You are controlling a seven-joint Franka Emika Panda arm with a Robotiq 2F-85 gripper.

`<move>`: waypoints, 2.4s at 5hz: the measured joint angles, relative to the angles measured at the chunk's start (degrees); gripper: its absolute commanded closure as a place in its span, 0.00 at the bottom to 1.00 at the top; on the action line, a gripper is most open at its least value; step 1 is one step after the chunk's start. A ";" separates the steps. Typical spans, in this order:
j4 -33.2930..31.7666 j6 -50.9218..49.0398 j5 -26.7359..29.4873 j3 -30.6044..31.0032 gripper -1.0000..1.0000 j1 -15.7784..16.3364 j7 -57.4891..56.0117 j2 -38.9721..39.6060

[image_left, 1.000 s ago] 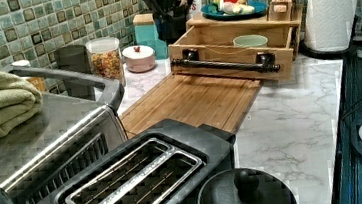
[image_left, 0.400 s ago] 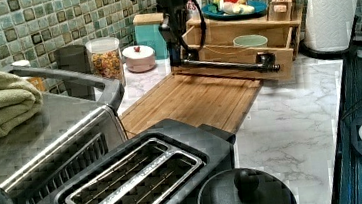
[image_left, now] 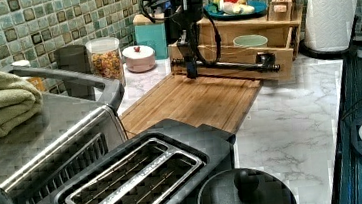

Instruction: Close the drawer.

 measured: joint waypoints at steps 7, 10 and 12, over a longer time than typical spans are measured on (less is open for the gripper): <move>-3.25 2.63 0.85 -6.84 1.00 -5.00 -16.42 4.89; -0.67 1.29 1.70 -7.26 1.00 -7.34 -21.51 7.59; 1.57 0.22 7.00 -10.98 1.00 -7.92 -29.29 8.54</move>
